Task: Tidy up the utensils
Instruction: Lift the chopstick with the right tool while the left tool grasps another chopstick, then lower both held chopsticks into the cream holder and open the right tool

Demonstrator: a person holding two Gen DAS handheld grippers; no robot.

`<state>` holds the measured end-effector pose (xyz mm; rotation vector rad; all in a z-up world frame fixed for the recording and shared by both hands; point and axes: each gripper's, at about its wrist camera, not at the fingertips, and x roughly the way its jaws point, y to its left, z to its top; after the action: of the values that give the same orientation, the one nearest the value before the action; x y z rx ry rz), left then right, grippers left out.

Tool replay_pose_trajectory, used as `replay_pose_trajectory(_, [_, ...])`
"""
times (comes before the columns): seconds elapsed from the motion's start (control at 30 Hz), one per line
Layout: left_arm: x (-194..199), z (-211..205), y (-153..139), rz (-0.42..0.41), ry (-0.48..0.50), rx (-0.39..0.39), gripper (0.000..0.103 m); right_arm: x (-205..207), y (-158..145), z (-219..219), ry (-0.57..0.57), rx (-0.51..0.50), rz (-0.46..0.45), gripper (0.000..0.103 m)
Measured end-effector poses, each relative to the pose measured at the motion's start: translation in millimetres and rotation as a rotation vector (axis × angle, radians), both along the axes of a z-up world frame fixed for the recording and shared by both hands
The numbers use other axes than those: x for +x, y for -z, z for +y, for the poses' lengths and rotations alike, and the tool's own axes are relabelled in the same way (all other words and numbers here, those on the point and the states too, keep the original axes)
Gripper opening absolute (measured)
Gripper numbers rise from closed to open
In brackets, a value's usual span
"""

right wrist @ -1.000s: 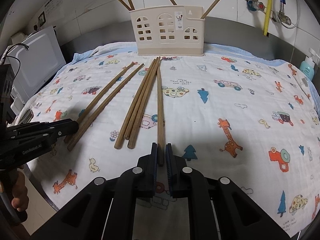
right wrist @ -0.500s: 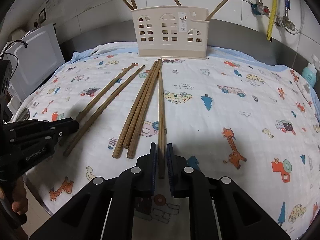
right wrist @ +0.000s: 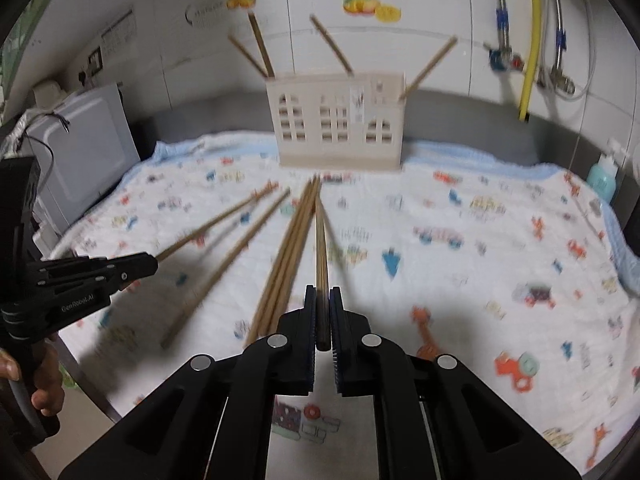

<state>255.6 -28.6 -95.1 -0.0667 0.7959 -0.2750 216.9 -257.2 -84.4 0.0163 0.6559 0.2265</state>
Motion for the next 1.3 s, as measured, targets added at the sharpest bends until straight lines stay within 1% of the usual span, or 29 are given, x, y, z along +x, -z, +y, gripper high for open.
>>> replay_pose_trajectory(0.1, [-2,1,-19,-0.052,0.013,-0.005,0.005,3,-24,-2,-0.007,0.013,-0.042,0.007])
replay_pose_trajectory(0.2, [-4,2,-43,-0.126,0.044,-0.034,0.005,8,-47,-2,-0.022,0.005,-0.083,0.007])
replay_pose_trajectory(0.27, [-3,2,-52,-0.151,0.052,-0.039,0.005,13,-59,-1,-0.033,0.010,-0.098,0.007])
replay_pose_trajectory(0.4, [5,-3,-64,-0.190,0.074,-0.022,0.005,29,-80,0,-0.056,0.020,-0.114,0.007])
replay_pose_trajectory(0.5, [11,-7,-69,-0.200,0.089,-0.002,0.005,41,-89,2,-0.072,0.007,-0.107,0.007])
replay_pose_trajectory(0.6, [23,-11,-82,-0.212,0.101,0.022,0.005,56,-100,1,-0.086,0.005,-0.093,0.007])
replay_pose_trajectory(0.7, [35,-10,-98,-0.222,0.106,0.009,0.005,70,-118,-4,-0.085,0.003,-0.105,0.007])
replay_pose_trajectory(0.8, [46,-11,-111,-0.233,0.108,0.015,0.005,85,-141,-6,-0.078,-0.021,-0.120,0.007])
replay_pose_trajectory(0.9, [57,-11,-118,-0.238,0.105,0.025,0.005,99,-165,-12,-0.065,-0.037,-0.142,0.007])
replay_pose_trajectory(1.0, [65,-13,-124,-0.245,0.106,0.032,0.005,114,-195,-19,-0.043,-0.031,-0.186,0.007])
replay_pose_trajectory(1.1, [69,-16,-130,-0.256,0.113,0.036,0.005,132,-218,-21,-0.012,-0.056,-0.221,0.007])
replay_pose_trajectory(1.3, [78,-24,-142,-0.283,0.129,0.046,0.005,167,-250,-25,0.035,-0.051,-0.287,0.007])
